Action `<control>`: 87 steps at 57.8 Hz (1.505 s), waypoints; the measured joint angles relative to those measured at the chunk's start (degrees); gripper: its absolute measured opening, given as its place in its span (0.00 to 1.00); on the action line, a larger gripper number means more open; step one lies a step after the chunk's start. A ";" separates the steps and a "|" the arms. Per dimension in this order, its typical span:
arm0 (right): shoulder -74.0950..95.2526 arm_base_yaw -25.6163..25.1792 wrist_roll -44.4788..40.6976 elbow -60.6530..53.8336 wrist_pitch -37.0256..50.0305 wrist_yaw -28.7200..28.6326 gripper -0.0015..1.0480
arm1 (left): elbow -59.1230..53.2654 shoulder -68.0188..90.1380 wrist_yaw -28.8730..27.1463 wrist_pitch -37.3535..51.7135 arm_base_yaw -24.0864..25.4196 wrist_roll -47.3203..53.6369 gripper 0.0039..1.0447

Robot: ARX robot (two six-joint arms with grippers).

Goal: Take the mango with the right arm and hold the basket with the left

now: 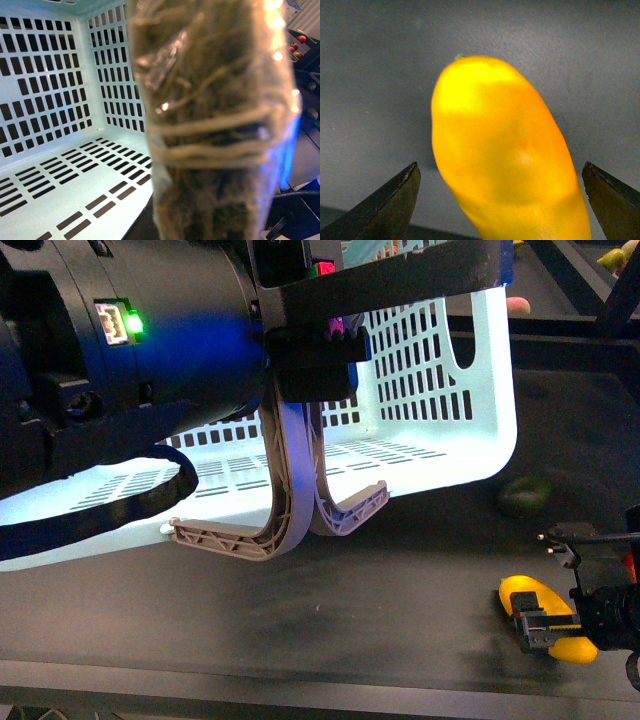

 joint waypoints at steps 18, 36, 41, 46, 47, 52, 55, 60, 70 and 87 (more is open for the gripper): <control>0.96 -1.18 -0.11 0.37 0.20 0.70 0.92 | 0.00 0.00 0.02 0.00 0.00 0.00 0.04; 1.22 -1.27 -0.04 0.28 1.05 1.09 0.63 | 0.00 0.00 0.04 0.00 0.00 0.00 0.04; 1.22 -1.27 -0.07 0.11 1.31 1.07 0.57 | 0.00 0.00 0.04 0.00 0.00 0.00 0.04; 1.22 -1.27 -0.02 0.02 1.42 1.07 0.54 | 0.00 0.00 0.02 0.00 0.00 0.00 0.04; 1.22 -1.27 -0.02 0.02 1.44 1.07 0.53 | 0.00 0.00 0.02 0.00 0.00 0.00 0.04; 1.22 -1.29 0.02 0.00 1.53 1.05 0.53 | 0.00 0.00 0.00 0.00 0.00 0.00 0.04; 1.22 -1.38 0.09 -0.04 1.66 1.01 0.53 | 0.00 0.00 0.00 0.00 0.00 0.00 0.04; 1.20 -1.46 0.35 -0.22 2.03 0.83 0.53 | 0.00 0.00 0.02 0.00 0.00 0.00 0.04; 0.55 -1.90 1.31 -1.31 2.89 0.02 0.53 | 0.00 0.00 0.02 0.00 0.00 0.00 0.04; -5.51 -3.78 2.71 -5.03 4.26 -2.84 0.53 | 0.00 0.00 0.02 0.00 0.00 0.00 0.04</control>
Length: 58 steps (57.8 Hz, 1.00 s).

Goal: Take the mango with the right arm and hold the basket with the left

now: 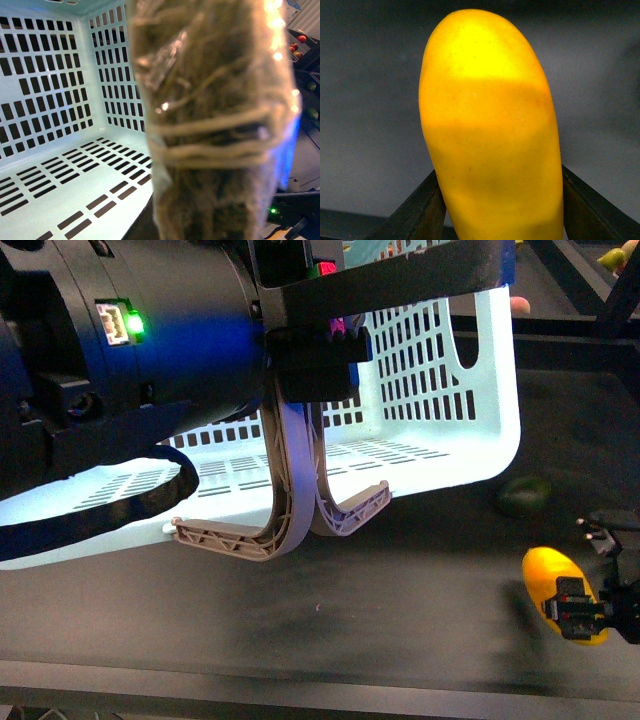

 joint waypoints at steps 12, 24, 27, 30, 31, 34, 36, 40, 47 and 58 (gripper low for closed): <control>-7.52 -1.66 0.17 -3.89 0.35 -2.80 0.53 | 0.00 0.00 0.00 0.00 0.00 0.00 0.04; -18.36 -3.61 1.01 -8.57 -1.09 -6.80 0.53 | 0.00 0.00 0.00 0.00 0.00 0.00 0.04; -22.16 -3.98 1.68 -9.81 -1.90 -8.15 0.53 | 0.00 0.00 0.00 0.00 0.00 0.00 0.04; -26.29 -4.20 2.54 -10.97 -2.78 -9.90 0.53 | 0.00 0.00 0.00 0.00 0.00 0.00 0.04; -27.10 -4.22 2.62 -11.17 -2.97 -10.23 0.53 | 0.00 0.00 0.00 0.00 0.00 0.00 0.04; -29.79 -4.22 3.28 -11.72 -3.58 -11.26 0.53 | 0.00 0.00 0.00 0.00 0.00 0.00 0.04; -32.46 -4.20 4.09 -12.15 -3.96 -12.37 0.53 | 0.00 0.00 0.00 0.00 0.00 0.00 0.04; -36.06 -4.07 5.49 -12.68 -4.02 -13.90 0.53 | 0.00 0.00 0.00 0.00 -0.02 0.00 0.04; -44.09 -3.10 9.75 -13.18 -4.02 -15.30 0.53 | 0.00 0.00 0.02 0.00 0.00 0.00 0.04; -54.14 0.33 15.52 -13.22 -4.66 -15.87 0.53 | 0.00 0.00 0.00 0.00 0.00 0.00 0.04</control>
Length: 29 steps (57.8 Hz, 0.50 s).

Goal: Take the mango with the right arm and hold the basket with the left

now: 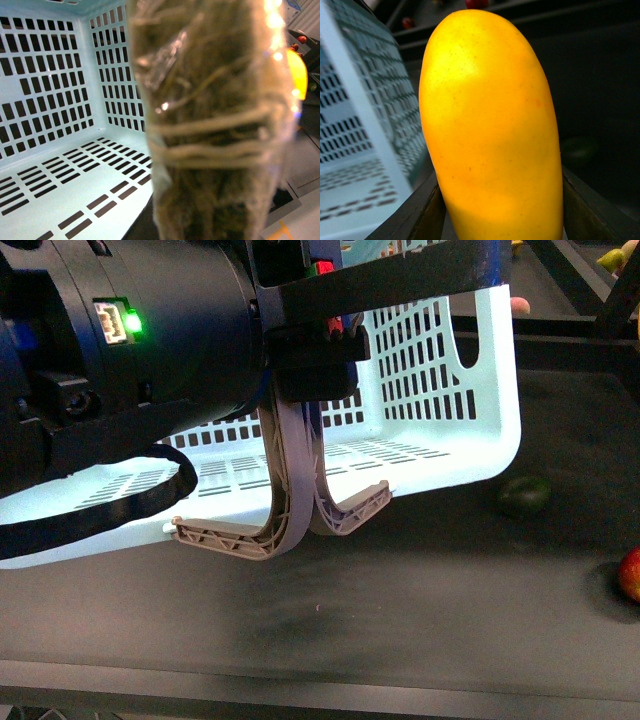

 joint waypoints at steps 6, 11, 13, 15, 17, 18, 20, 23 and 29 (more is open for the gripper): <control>-4.63 3.78 2.43 0.02 -0.87 0.37 0.52 | 0.00 0.00 0.00 0.00 0.00 0.00 0.04; -6.64 7.10 3.45 0.28 -1.31 1.31 0.52 | 0.00 0.00 -0.02 0.00 0.00 0.00 0.04; -7.21 9.55 3.98 0.74 -1.60 2.40 0.52 | 0.00 0.00 0.00 0.00 0.00 0.00 0.04; -7.21 10.82 4.28 1.09 -1.66 3.06 0.52 | 0.00 0.00 0.00 0.00 0.00 0.00 0.04; -7.17 12.72 4.55 1.66 -1.75 4.26 0.52 | 0.00 0.00 0.00 0.00 0.00 0.00 0.04; -7.06 13.35 4.59 1.86 -1.77 4.66 0.52 | 0.00 0.00 0.00 0.00 0.00 0.00 0.04; -6.82 14.58 4.79 2.23 -1.77 5.40 0.52 | 0.00 0.00 0.02 0.00 -0.02 0.00 0.04; -6.01 16.96 5.05 3.17 -1.68 6.69 0.52 | 0.00 0.00 0.02 0.00 0.00 0.00 0.04; -3.04 21.18 5.79 5.35 -0.90 8.92 0.52 | 0.00 0.00 0.02 0.00 0.00 0.00 0.04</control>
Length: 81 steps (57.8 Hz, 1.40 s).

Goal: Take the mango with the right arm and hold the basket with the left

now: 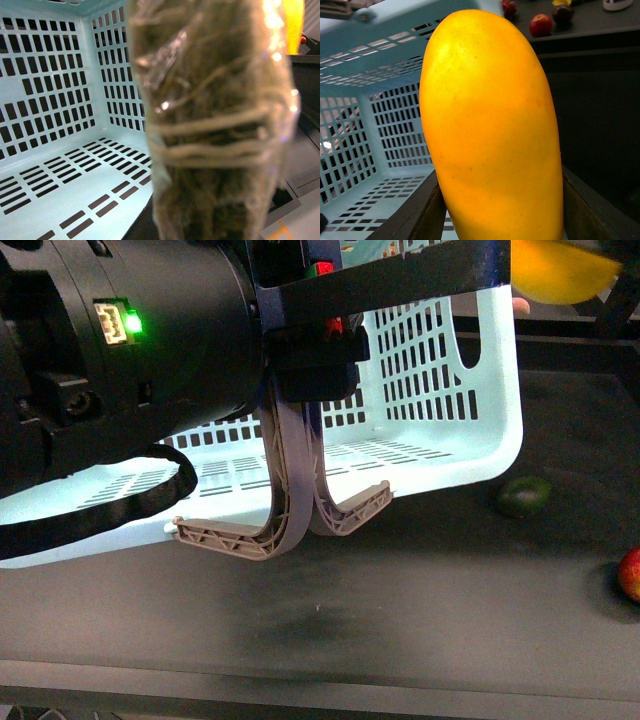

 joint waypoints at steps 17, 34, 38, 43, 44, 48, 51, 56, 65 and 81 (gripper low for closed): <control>10.29 5.99 1.44 6.01 0.44 4.79 0.52 | 0.00 0.00 -0.02 0.00 0.00 0.00 0.04; 17.59 7.63 2.56 10.08 0.81 7.02 0.52 | 0.00 0.00 -0.02 0.00 0.00 0.00 0.04; 18.71 7.87 2.91 10.73 0.85 7.48 0.52 | 0.00 0.00 -0.02 0.00 -0.02 0.00 0.04; 19.61 8.04 3.06 11.13 1.33 7.80 0.53 | 0.00 0.00 -0.02 0.00 0.00 0.00 0.04; 19.67 8.09 3.08 11.15 1.40 7.78 0.55 | 0.00 0.00 -0.02 0.00 0.00 0.00 0.04; 19.85 8.20 3.23 11.17 1.97 7.91 0.64 | 0.00 0.00 -0.02 0.00 0.00 0.00 0.04; 19.74 8.24 3.89 11.17 3.34 7.98 0.74 | 0.00 0.00 -0.02 0.00 0.00 0.00 0.04; 18.75 8.22 4.90 11.08 4.96 8.00 0.86 | 0.00 0.00 -0.02 0.00 0.00 0.00 0.04; 14.32 7.72 6.05 9.20 6.82 8.85 0.92 | -0.35 0.26 0.07 -0.13 -0.02 -0.31 0.04; -0.61 3.45 6.01 0.39 8.09 15.21 0.92 | -0.48 0.35 -0.07 -0.17 0.00 -0.15 0.04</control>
